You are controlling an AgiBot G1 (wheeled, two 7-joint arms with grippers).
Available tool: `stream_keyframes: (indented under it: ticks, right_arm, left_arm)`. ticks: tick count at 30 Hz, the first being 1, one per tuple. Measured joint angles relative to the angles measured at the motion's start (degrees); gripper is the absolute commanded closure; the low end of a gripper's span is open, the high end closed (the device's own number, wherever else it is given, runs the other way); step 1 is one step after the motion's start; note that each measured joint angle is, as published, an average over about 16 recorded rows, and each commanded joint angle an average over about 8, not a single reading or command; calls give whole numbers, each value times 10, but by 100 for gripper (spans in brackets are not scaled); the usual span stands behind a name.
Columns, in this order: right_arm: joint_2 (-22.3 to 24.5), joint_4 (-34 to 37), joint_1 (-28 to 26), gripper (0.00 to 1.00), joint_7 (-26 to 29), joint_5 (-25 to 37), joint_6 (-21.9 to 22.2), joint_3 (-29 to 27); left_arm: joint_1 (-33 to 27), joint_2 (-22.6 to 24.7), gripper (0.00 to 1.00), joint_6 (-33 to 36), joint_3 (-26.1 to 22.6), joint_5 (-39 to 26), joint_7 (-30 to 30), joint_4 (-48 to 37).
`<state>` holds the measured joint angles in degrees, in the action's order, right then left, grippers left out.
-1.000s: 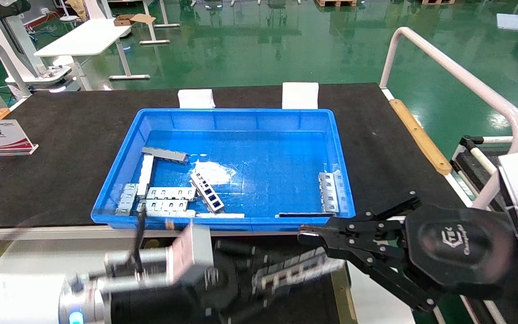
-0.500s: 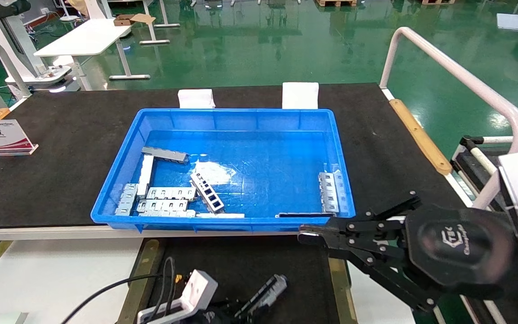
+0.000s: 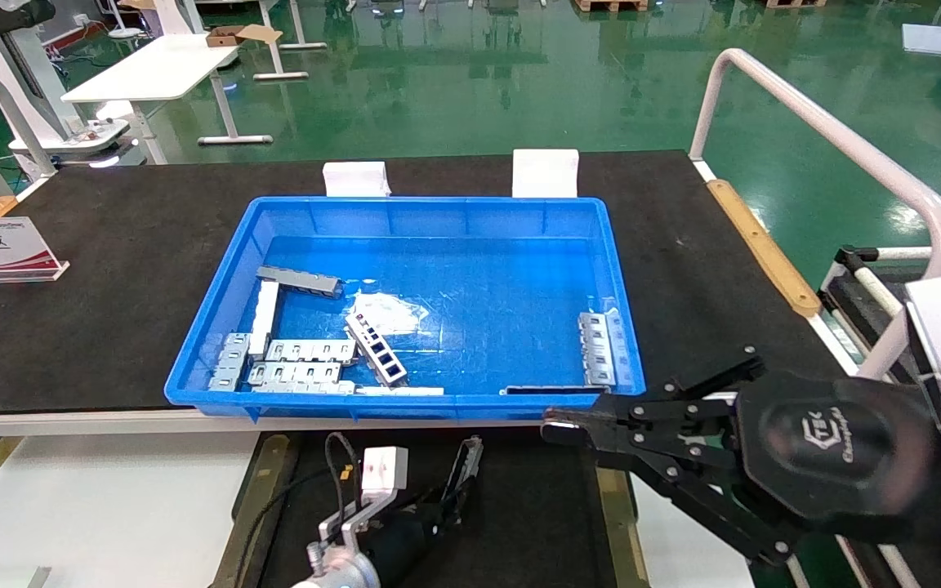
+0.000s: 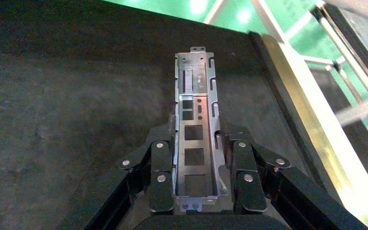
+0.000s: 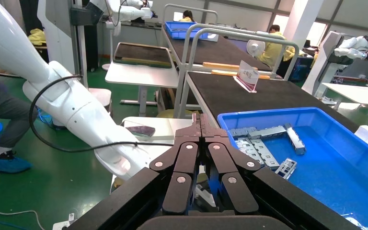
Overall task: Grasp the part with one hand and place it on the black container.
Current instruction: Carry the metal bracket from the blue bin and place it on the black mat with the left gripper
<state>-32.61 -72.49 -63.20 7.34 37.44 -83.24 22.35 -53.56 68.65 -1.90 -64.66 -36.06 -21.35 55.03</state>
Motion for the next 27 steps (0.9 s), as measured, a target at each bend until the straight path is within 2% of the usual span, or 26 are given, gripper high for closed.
stream_keyframes:
  ticks: [8, 10, 11, 13, 16, 18, 20, 21, 27]
  right_arm:
    - [0, 0, 0, 98, 0, 0, 0, 0]
    - [0, 0, 0, 89, 0, 0, 0, 0]
    - [0, 0, 0, 77, 0, 0, 0, 0]
    - [0, 0, 0, 52, 0, 0, 0, 0]
    - [0, 0, 0, 17, 0, 0, 0, 0]
    - [0, 0, 0, 0, 0, 0, 0, 0]
    - [0, 0, 0, 0, 0, 0, 0, 0]
    - [0, 0, 0, 0, 0, 0, 0, 0]
    - [0, 0, 0, 0, 0, 0, 0, 0]
  left_arm:
    - [-9, 39, 100, -52, -16, 29, -17, -31]
    - [-12, 43, 100, -60, -21, 37, -19, -34]
    - [-13, 44, 99, -63, -24, 41, -21, -35]
    - [-15, 47, 88, -69, -30, 50, -23, -37]
    - [-18, 49, 50, -78, -39, 63, -26, -37]
    - [-20, 49, 25, -82, -45, 72, -27, -36]
    - [-23, 49, 5, -86, -52, 81, -29, -34]
    - [-24, 49, 0, -88, -55, 85, -29, -33]
    - [-29, 47, 0, -100, -73, 109, -31, -25]
